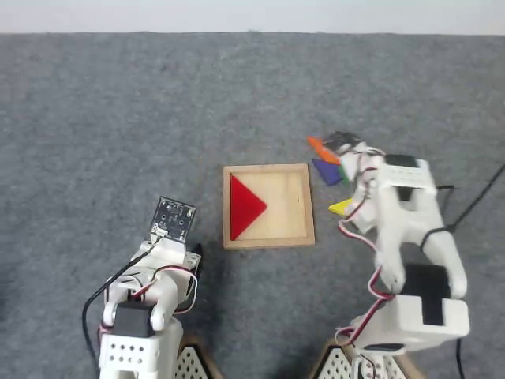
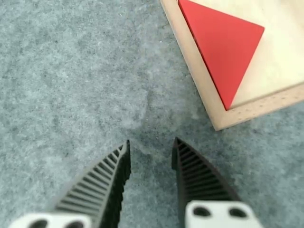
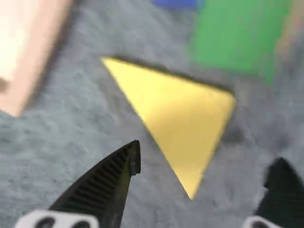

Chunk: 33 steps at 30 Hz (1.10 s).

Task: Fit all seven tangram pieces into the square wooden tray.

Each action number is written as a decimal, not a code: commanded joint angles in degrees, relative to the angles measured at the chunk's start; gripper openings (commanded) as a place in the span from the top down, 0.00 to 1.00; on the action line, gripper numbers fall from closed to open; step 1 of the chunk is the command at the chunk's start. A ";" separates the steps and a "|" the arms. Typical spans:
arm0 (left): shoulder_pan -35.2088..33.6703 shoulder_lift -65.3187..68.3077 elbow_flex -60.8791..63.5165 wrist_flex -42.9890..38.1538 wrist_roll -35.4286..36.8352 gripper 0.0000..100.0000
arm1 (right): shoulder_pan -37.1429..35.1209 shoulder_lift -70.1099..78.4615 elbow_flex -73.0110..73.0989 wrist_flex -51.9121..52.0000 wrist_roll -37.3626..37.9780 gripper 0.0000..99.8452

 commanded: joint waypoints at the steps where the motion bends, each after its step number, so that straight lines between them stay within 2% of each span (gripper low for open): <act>1: -0.26 -1.14 -0.57 0.18 0.44 0.86 | -4.53 -3.38 -0.79 -0.75 3.16 0.56; 6: -0.26 -1.14 -0.57 0.18 0.44 0.86 | -5.85 1.10 -1.49 -1.01 6.95 0.61; 14: -0.26 -1.14 -0.57 0.18 0.44 0.86 | -0.40 10.59 -8.18 -1.45 13.19 0.64; 20: -0.26 -1.14 -0.57 0.18 0.44 0.86 | 0.22 16.40 -15.74 1.36 7.82 0.64; 26: -0.26 -1.14 -0.57 0.18 0.44 0.86 | -0.22 19.30 -19.16 4.44 9.41 0.65; 28: -0.26 -1.14 -0.57 0.18 0.44 0.86 | 0.13 19.65 -19.52 5.23 8.53 0.68; 33: -0.26 -1.14 -0.57 0.18 0.44 0.86 | 0.31 19.74 -19.52 6.02 -2.11 0.78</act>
